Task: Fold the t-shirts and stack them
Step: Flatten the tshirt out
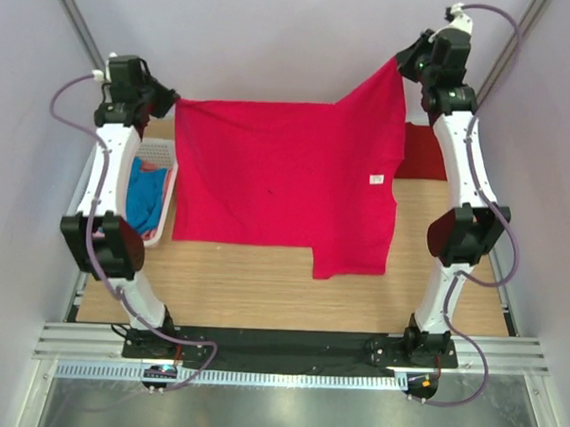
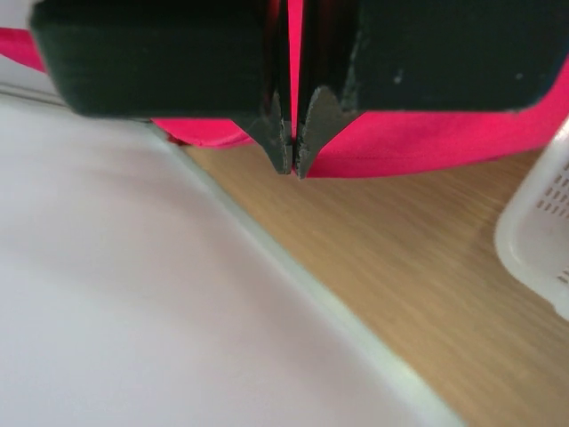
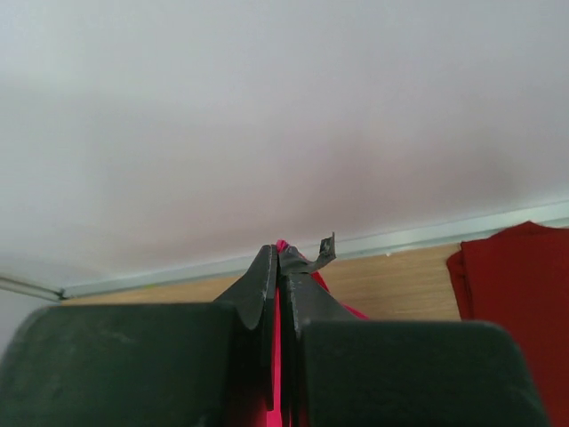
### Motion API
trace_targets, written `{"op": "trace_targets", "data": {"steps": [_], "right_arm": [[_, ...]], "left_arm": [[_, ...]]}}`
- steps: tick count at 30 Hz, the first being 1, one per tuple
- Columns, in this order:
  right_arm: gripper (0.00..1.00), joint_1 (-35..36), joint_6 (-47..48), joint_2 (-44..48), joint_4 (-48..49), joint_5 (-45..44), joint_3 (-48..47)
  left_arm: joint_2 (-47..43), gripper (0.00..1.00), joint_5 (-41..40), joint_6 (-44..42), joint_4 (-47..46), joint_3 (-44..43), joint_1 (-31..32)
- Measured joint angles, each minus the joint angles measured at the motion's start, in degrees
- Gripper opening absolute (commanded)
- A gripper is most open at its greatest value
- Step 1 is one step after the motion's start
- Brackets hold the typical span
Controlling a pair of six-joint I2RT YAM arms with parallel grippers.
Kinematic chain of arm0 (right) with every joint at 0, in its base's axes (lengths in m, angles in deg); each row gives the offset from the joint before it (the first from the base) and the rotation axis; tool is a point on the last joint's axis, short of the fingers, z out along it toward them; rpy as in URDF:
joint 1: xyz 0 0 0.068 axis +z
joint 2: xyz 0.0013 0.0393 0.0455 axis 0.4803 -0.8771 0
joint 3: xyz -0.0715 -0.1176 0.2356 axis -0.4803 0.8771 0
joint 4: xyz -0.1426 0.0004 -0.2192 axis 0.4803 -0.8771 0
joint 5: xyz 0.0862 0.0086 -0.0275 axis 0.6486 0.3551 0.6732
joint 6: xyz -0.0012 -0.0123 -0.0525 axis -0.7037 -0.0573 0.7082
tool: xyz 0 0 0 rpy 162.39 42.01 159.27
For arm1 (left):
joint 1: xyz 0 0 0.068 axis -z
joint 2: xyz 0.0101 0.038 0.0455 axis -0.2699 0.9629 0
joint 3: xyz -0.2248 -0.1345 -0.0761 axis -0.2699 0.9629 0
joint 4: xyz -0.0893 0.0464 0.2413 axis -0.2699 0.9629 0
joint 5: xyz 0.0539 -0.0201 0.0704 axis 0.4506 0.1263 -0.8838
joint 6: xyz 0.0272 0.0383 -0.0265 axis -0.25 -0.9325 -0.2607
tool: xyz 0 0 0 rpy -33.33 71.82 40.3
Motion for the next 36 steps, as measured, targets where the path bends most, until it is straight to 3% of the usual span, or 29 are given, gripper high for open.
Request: {"op": "trace_targets", "data": {"steps": [4,10,15,22,27,36], "right_arm": [[0.01,0.24,-2.29,9.6,-3.19,-2.29,-1.01],[0.01,-0.5,-5.09,31.04,-3.19,-5.25,1.66],[0.01,-0.68,-5.11,42.34,-6.25,-5.97,-0.7],[0.01,-0.68,-5.33,53.0,-13.07,-8.02,-3.67],[0.01,-0.61,-3.39,58.64,-16.0,-14.6,-5.35],[0.01,1.31,2.34,56.04,-13.11,-20.83,-5.07]], "left_arm": [[-11.41,0.01,-0.09,1.81,1.25,-2.19,0.02],[-30.25,0.0,-0.9,4.85,1.22,-1.75,0.0],[-39.87,0.0,-0.92,6.38,3.91,-1.99,0.0],[-45.18,0.0,-1.53,7.76,13.38,-7.26,0.0],[-46.95,0.0,-1.53,9.62,18.08,-11.78,0.0],[-45.97,0.0,-0.33,10.64,23.93,-8.15,0.0]]}}
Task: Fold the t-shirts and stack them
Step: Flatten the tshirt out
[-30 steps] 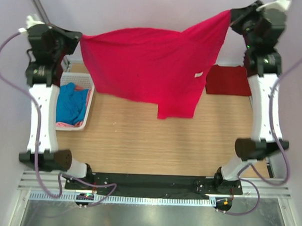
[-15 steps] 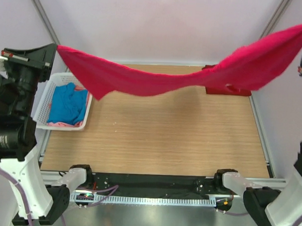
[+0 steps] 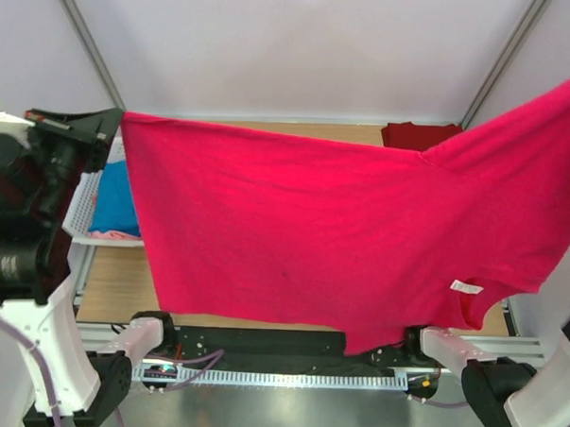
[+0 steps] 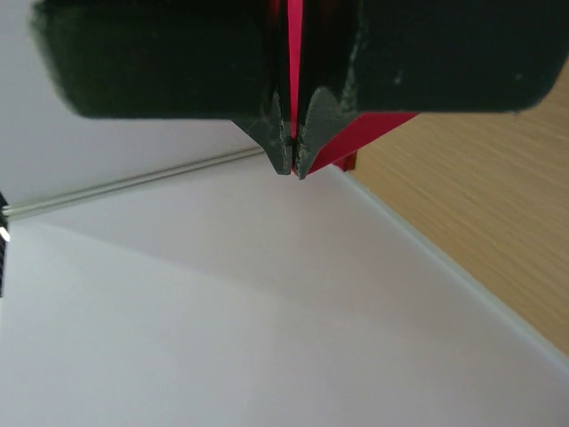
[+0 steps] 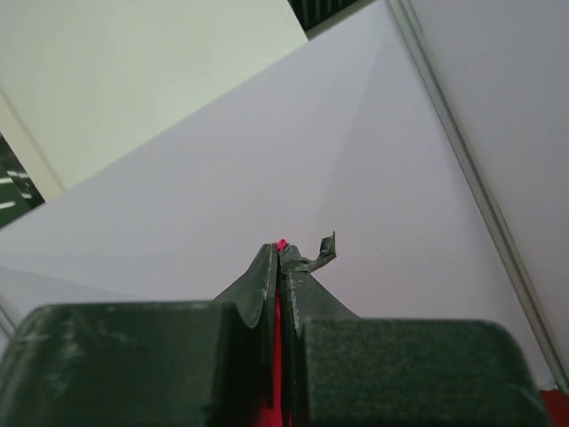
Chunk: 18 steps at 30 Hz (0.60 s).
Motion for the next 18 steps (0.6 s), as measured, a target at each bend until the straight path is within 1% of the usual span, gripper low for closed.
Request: {"op": "trace_targets", "data": {"steps": [2,6,8,12,15,18], "right_arm": [[0.01,0.09,0.66,-1.88,1.81,1.49,3.39],[0.01,0.17,1.95,-6.08,7.52,5.2,16.41],[0.01,0.15,2.73,-9.64,10.73,7.28,23.41],[0.01,0.0,3.74,-19.39,16.37,10.99,31.15],[0.01,-0.59,3.8,-26.58,19.93,14.1,35.1],[0.01,-1.16,3.45,-33.64,24.59,17.68,35.36]], "left_arm": [[0.66,0.0,0.28,-0.33,-1.2,5.25,0.0],[3.13,0.0,-0.48,-1.92,-5.16,18.49,0.0],[6.51,0.0,-0.87,-3.32,-8.07,23.56,0.0],[15.19,0.0,-1.25,-5.44,-16.85,30.58,0.0],[22.05,0.0,-1.49,-7.06,-23.19,32.28,0.0],[30.12,0.0,-1.16,-9.42,-28.59,28.79,-0.02]]}}
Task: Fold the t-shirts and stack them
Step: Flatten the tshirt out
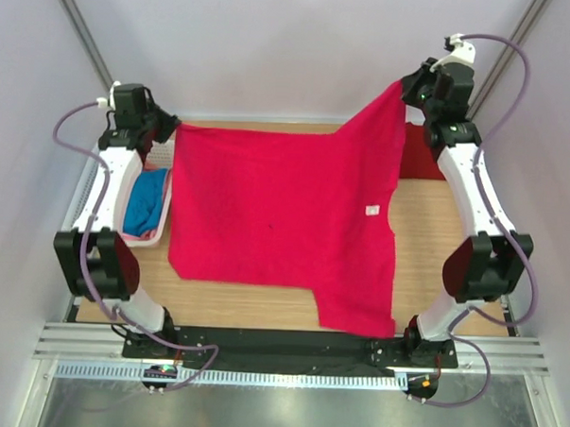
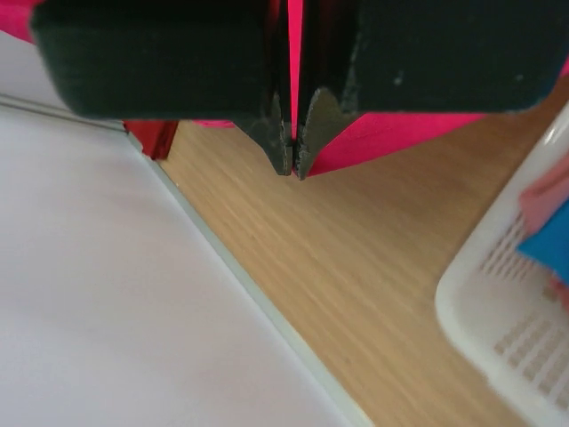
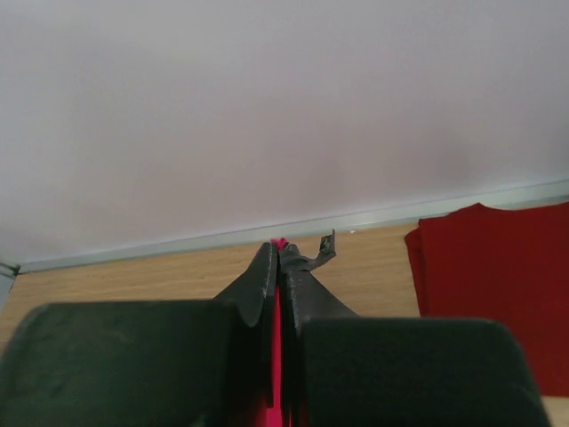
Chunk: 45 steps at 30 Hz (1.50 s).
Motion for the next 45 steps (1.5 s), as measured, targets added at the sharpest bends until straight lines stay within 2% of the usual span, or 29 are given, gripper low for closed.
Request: {"op": "trace_targets", "data": {"steps": [3,6,10,13,17,26,32,36,45], "right_arm": [[0.01,-0.26,-0.52,-5.79,3.93,2.71,-1.42],[0.01,-0.61,-1.42,-13.27,5.4,5.44,-7.52],[0.01,-1.22,-2.34,-20.22,6.12,7.8,-14.6],[0.01,-1.6,-2.75,-22.77,5.81,8.85,-17.77],[0.01,-2.12,-3.1,-22.62,4.74,9.51,-17.4],[0.01,-2.84,-3.89,-18.78,2.45,11.15,-3.65],[0.01,-2.91,-5.6,-13.73,1.73,12.79,9.2],[0.01,-2.91,-5.88,-10.23,0.26,13.16,14.56],[0.01,-2.91,-5.07,-4.92,-0.46,12.41,25.07]], "left_arm": [[8.28,0.0,0.39,-1.88,-4.92,-5.18,0.0],[14.67,0.0,0.59,-3.08,-7.21,-9.79,0.02],[18.97,0.0,0.57,-3.72,-9.09,-12.35,-0.04],[21.31,0.0,1.09,-4.57,-9.66,-14.1,-0.28],[25.44,0.0,3.65,-4.81,-10.38,-17.49,-1.57],[31.43,0.0,9.33,-9.05,-11.08,-19.45,-3.45],[30.25,0.0,11.93,-12.44,-12.7,-15.15,-3.23],[29.86,0.0,10.05,-15.58,-10.95,-12.28,-3.02],[29.81,0.0,3.39,-23.32,-5.57,-12.22,-1.64]]}}
